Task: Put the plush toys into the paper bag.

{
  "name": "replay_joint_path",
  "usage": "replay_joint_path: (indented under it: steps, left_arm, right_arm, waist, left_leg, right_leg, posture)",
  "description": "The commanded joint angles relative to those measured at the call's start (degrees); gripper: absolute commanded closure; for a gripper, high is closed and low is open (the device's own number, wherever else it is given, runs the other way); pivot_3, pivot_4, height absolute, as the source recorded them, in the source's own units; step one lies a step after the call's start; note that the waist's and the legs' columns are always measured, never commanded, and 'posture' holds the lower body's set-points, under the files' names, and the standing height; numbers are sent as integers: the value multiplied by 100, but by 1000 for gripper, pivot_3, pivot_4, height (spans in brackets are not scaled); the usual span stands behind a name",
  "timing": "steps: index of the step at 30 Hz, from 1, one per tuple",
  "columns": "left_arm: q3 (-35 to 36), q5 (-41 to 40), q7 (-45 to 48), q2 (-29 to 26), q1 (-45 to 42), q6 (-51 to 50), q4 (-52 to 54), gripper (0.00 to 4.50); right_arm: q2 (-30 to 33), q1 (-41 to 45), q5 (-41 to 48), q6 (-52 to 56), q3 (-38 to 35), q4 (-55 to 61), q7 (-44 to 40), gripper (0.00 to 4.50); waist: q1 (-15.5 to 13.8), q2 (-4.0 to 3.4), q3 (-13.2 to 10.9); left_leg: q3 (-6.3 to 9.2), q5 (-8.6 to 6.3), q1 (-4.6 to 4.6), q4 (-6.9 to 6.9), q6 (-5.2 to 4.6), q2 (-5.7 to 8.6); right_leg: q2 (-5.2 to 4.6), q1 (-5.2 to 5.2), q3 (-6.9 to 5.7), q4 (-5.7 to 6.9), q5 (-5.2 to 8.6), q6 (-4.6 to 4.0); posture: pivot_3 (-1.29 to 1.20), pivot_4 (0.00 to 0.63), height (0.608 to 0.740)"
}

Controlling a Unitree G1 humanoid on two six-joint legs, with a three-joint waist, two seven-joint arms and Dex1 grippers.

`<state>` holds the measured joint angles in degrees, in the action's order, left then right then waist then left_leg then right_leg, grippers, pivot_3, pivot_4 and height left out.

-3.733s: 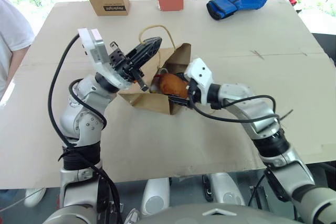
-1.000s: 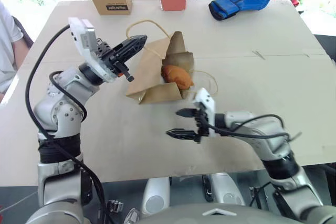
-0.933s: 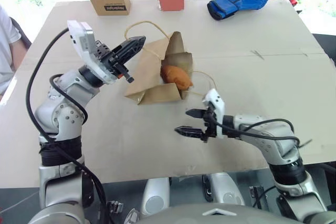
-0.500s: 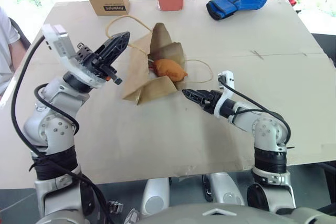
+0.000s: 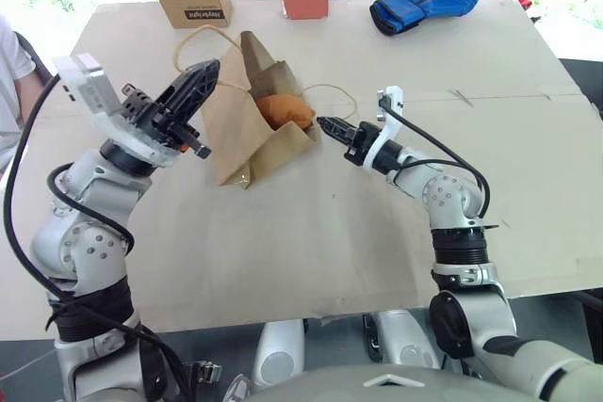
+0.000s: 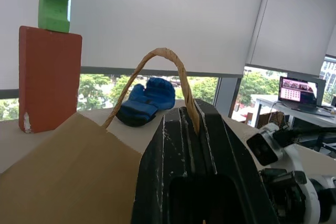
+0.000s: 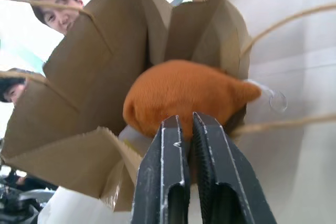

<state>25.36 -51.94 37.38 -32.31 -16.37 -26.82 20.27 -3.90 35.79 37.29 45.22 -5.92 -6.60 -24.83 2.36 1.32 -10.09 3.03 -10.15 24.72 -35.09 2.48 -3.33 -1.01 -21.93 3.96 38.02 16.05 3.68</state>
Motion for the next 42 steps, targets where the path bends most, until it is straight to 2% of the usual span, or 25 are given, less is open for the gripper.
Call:
replay_joint_path:
  steps: [1, 3, 4, 10, 16, 17, 18, 21, 22, 25, 26, 27, 29, 36, 42]
  left_arm:
    - [318, -293, -68, -76, 139, 69, 438, 4500]
    - [426, -432, -36, -138, 287, 1, 527, 4500]
    - [496, -503, -16, -177, 369, -30, 552, 4500]
    - [711, -878, -72, -334, 764, -168, 815, 4500]
    - [718, -959, -212, -392, 890, -180, 926, 4500]
    - [727, -974, -222, -403, 913, -180, 940, 4500]
    - [744, -979, -242, -417, 933, -178, 946, 4500]
    - [779, -1015, -282, -446, 987, -159, 975, 4500]
    - [791, -1030, -308, -445, 1009, -152, 997, 4500]
    - [826, -1086, -412, -383, 1128, -135, 1124, 4500]
    - [826, -1111, -440, -369, 1159, -133, 1161, 4500]
    - [824, -1166, -451, -363, 1196, -143, 1205, 4500]
    - [830, -1316, -508, -378, 1233, -166, 1302, 4500]
    - [910, -1778, -491, -599, 1379, -322, 1417, 4500]
    - [886, -1921, -464, -736, 1404, -364, 1385, 4500]
  right_arm:
    - [54, -53, 83, 49, -39, 136, 52, 3149]
    - [25, -69, 87, 151, -101, 26, 248, 2172]
    - [6, -28, 72, 155, -131, -94, 313, 1859]
    - [-35, 340, 43, 18, -255, -619, 376, 1859]
    - [-73, 827, 264, -220, -418, -947, -31, 1859]
    - [-79, 883, 345, -205, -446, -942, -139, 2370]
    - [-72, 928, 407, -185, -467, -929, -225, 2626]
    - [-14, 945, 543, -90, -429, -799, -509, 4107]
    - [7, 918, 629, 5, -405, -694, -592, 4473]
    - [59, 847, 704, 118, -304, -556, -805, 4473]
    - [57, 845, 685, 114, -296, -580, -783, 3833]
    - [49, 883, 537, 62, -237, -731, -680, 3616]
    - [62, 920, 393, 61, -169, -917, -600, 2755]
    - [77, 920, 238, 77, -212, -1226, -370, 2755]
    - [-89, 903, 458, -113, -412, -1005, -436, 2755]
  waist:
    - [3, -1, 0]
    - [3, -1, -1]
    - [3, -1, -1]
    - [13, -2, -1]
    - [8, -2, -1]
    - [8, -2, -1]
    - [7, -2, -1]
    - [2, -3, -2]
    - [1, -4, -2]
    - [5, -4, -2]
    - [6, -4, -2]
    - [7, -3, -2]
    - [9, -3, -2]
    - [7, -4, -3]
    - [6, -6, -4]
  left_leg:
    - [0, 0, 1, 0, 0, 0]
    - [1, 0, 0, 0, 0, 0]
    - [0, 0, 0, 0, 0, 0]
    - [0, 0, 0, 0, 0, 0]
    - [0, 0, -1, -1, 0, 0]
    - [0, 0, 0, 0, 0, 0]
    - [0, 0, 0, 0, 0, 0]
    - [0, 0, 0, 1, 0, 0]
    - [0, 0, -1, 1, 0, 0]
    - [-1, 0, 0, 1, 0, 0]
    - [-1, 0, 0, 1, 0, 0]
    - [-1, 0, -1, 1, 0, 0]
    - [-1, 0, -2, 1, 0, 0]
    - [-1, 0, 1, 1, 0, 0]
    - [-1, 0, 1, 1, 0, 0]
  right_leg:
    - [0, 0, 0, -1, 0, 0]
    - [0, 0, 0, 0, 0, 0]
    - [0, 0, 0, 0, 0, 0]
    - [0, -1, 0, 0, 0, -1]
    - [0, -1, 0, 0, 0, -1]
    - [0, -1, 0, -1, 0, -1]
    - [0, -1, 0, -1, 0, -1]
    - [0, -1, 0, -1, 0, -1]
    - [0, -1, 0, -1, 1, -1]
    - [-1, -1, 0, -2, 1, -1]
    - [-1, -1, 0, -2, 1, -1]
    - [-1, -1, 0, -1, 1, -2]
    - [-1, -1, 0, -1, 1, -2]
    - [-1, -3, 0, -2, 1, -2]
    - [-1, -4, 0, -2, 1, -2]
  posture:
    - [0, 150, 740]
    - [0, 150, 740]
    - [0, 150, 740]
    - [0, 150, 740]
    - [0, 150, 740]
    - [0, 150, 740]
    - [0, 150, 740]
    - [0, 150, 740]
    - [0, 150, 740]
    - [0, 150, 740]
    - [0, 150, 740]
    - [0, 150, 740]
    - [0, 150, 740]
    - [0, 150, 740]
    - [0, 150, 740]
